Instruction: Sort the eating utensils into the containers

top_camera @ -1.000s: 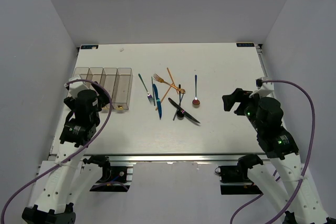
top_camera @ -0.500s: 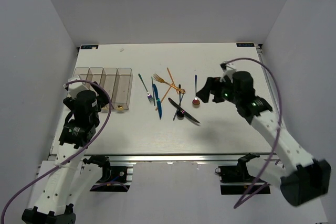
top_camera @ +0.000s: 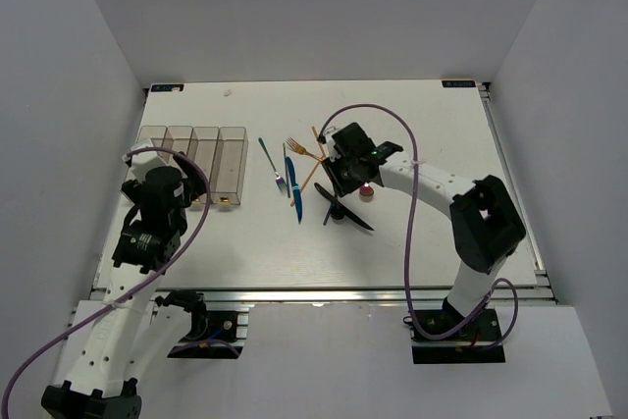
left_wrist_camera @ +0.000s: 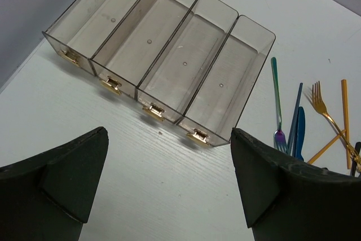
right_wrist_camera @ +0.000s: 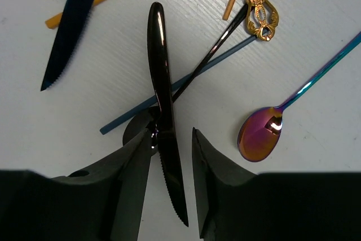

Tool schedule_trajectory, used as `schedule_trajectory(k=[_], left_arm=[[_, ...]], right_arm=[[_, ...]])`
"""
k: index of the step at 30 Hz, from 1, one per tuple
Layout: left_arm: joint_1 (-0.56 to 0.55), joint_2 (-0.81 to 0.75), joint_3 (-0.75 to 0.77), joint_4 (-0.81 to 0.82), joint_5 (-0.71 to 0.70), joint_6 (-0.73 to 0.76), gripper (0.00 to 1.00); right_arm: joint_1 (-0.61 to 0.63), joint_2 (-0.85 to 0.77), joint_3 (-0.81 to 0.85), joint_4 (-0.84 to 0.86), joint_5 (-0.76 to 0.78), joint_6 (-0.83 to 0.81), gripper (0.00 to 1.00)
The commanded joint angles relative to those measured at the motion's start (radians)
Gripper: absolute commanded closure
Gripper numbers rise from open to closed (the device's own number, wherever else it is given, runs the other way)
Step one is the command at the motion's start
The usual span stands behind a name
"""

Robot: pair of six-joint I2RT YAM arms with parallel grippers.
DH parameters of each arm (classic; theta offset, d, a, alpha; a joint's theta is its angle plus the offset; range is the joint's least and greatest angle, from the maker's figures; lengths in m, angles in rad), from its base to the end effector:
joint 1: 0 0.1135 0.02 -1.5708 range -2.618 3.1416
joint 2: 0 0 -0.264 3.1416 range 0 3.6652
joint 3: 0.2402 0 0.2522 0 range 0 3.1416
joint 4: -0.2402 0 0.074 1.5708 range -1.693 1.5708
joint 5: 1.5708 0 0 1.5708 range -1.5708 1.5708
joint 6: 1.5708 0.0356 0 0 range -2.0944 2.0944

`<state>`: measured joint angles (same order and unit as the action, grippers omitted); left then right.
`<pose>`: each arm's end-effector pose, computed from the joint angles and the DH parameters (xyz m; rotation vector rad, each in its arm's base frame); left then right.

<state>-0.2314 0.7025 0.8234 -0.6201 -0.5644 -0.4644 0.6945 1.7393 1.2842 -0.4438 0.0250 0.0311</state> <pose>0.1463 -0.0149 0.3234 -0.5632 1.9084 0.1376 0.2917 0.2418 0.2342 -0.8008 2.3583 0.2795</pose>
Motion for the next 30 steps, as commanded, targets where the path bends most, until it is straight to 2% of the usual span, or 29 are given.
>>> schedule_trajectory(k=[1,12,30], left_arm=[[0.0,0.011,-0.012,0.011,0.017,0.01,0.02],[0.0,0.028,-0.012,0.014,0.026,0.013,0.02],[-0.002,0.028,-0.012,0.017,0.037,0.017,0.02]], right_arm=[[0.02,0.038,0.07,-0.047,0.052,-0.077,0.6],[0.042,0.16,0.136,-0.053,0.052,-0.14,0.62],[0.06,0.262,0.159,-0.049,0.053,-0.166,0.72]])
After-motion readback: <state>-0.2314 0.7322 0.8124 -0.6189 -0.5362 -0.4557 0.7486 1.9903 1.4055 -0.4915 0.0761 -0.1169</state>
